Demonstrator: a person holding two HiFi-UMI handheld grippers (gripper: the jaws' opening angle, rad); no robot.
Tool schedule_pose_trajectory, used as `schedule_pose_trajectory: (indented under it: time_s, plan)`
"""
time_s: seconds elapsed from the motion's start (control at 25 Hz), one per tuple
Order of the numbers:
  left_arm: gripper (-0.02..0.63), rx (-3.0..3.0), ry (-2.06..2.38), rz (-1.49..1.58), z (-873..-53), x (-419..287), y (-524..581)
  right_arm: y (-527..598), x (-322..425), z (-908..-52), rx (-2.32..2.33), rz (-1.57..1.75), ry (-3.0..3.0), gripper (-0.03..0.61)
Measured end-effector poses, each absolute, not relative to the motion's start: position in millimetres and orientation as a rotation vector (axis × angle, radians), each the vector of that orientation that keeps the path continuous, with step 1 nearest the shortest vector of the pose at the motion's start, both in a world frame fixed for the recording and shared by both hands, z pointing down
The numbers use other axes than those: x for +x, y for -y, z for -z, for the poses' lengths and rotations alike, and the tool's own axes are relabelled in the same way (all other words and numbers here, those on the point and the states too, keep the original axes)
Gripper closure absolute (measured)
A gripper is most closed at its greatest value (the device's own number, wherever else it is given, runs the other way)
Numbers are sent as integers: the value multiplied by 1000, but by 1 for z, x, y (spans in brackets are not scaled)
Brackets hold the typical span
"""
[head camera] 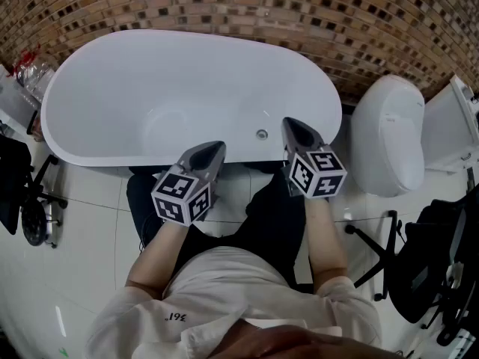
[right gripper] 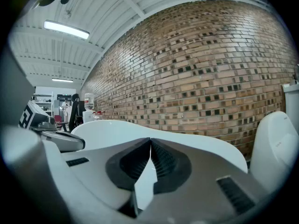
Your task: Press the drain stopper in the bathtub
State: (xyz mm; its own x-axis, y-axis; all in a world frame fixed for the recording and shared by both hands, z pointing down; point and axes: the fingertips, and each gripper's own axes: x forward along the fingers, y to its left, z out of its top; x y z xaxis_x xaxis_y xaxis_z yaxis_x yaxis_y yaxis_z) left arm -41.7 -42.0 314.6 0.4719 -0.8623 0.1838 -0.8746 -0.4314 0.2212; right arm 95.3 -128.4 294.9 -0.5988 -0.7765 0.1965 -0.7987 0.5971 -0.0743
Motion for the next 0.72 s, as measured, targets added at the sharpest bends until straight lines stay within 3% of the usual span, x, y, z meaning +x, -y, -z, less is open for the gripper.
schedule_pose_trajectory:
  time_s: [0.72]
  plan:
    - [604,2435,1476,-61,-315,-42,42,128,94,-299,1316,-245,2665,563]
